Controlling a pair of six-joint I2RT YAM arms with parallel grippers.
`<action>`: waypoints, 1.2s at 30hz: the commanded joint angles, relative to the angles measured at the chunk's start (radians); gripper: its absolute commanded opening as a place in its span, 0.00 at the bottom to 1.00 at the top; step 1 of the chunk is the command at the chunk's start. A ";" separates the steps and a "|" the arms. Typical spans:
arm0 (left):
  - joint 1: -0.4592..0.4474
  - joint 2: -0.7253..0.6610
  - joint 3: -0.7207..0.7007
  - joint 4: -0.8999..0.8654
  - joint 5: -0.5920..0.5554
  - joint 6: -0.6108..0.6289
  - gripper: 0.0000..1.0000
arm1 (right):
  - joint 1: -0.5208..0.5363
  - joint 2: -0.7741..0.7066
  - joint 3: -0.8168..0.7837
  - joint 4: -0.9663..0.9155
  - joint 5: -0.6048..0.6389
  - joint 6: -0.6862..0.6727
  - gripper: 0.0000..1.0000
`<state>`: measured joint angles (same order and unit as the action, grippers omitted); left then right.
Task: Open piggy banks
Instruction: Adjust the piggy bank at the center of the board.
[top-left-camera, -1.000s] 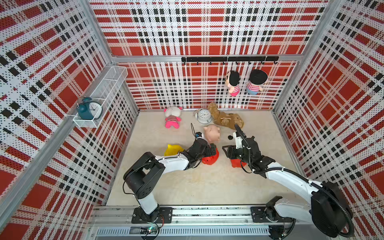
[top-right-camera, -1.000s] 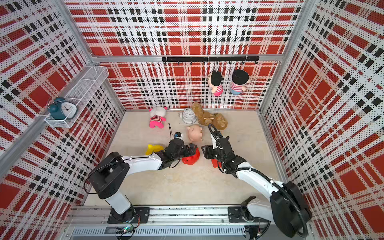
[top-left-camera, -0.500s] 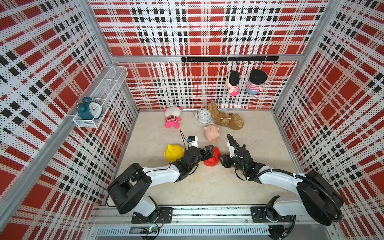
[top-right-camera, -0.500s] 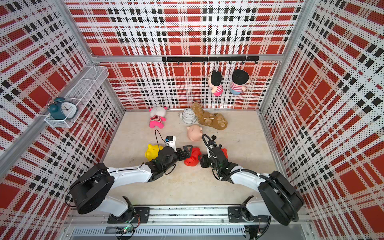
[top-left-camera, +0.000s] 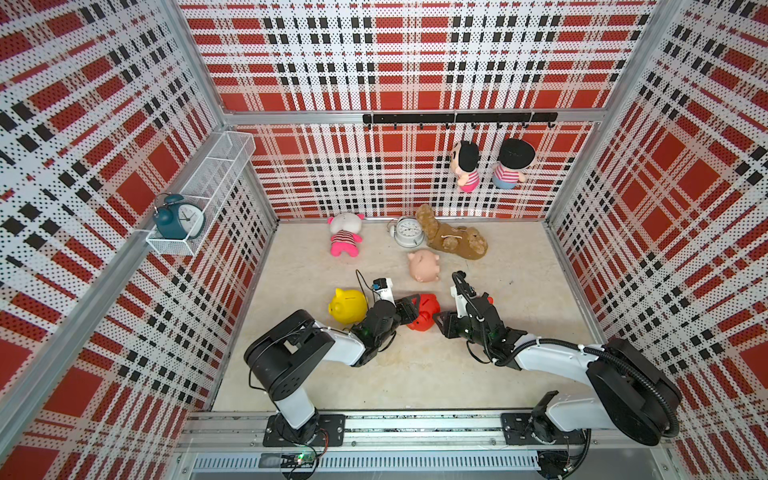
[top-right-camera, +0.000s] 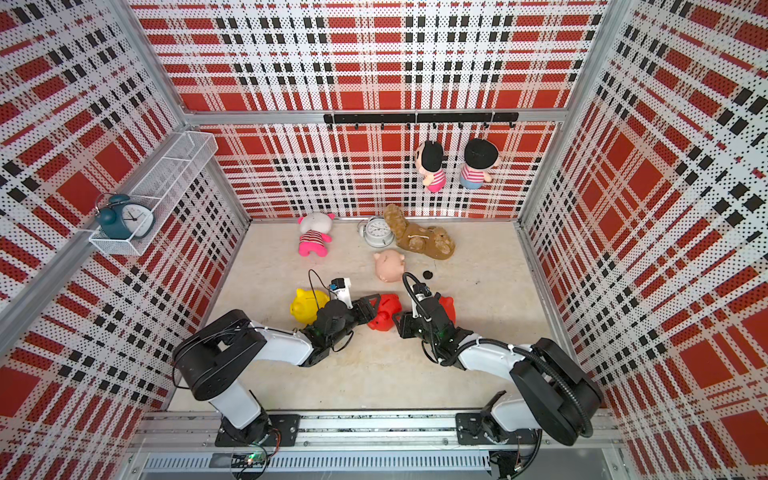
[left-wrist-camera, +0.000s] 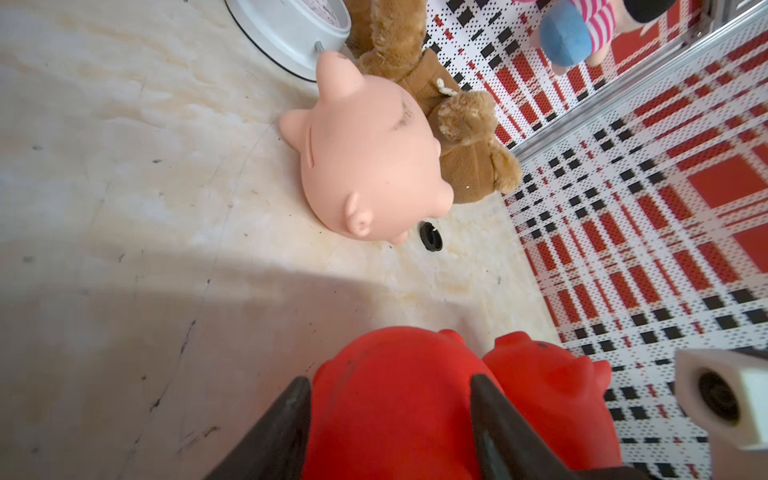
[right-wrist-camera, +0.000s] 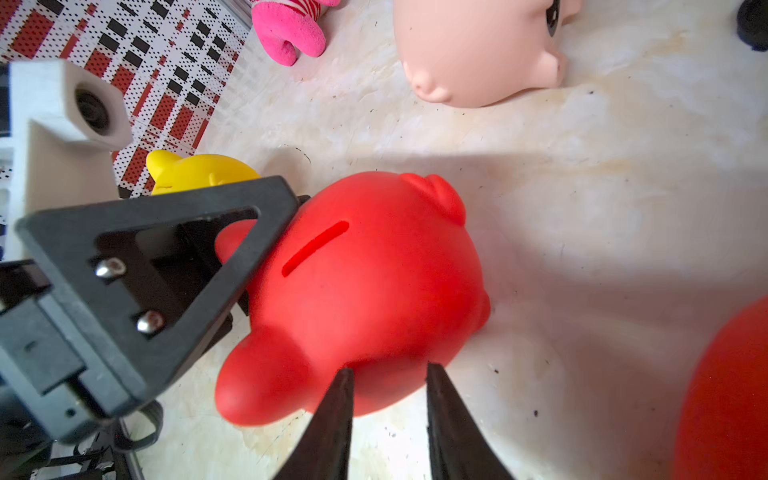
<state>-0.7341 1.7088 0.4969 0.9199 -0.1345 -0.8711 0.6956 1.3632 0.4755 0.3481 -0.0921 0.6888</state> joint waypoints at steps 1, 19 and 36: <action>0.035 0.031 -0.059 0.074 0.048 -0.065 0.59 | 0.007 -0.032 0.009 0.003 0.010 -0.005 0.32; 0.138 0.022 -0.010 -0.055 0.088 -0.178 0.60 | 0.008 0.104 0.141 0.093 -0.027 -0.032 0.36; 0.225 -0.104 -0.024 -0.224 0.055 -0.107 0.79 | 0.009 0.212 0.227 0.136 -0.089 -0.018 0.38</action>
<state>-0.5171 1.6539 0.4751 0.7528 -0.0612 -1.0203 0.6971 1.5803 0.6910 0.4633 -0.1741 0.6739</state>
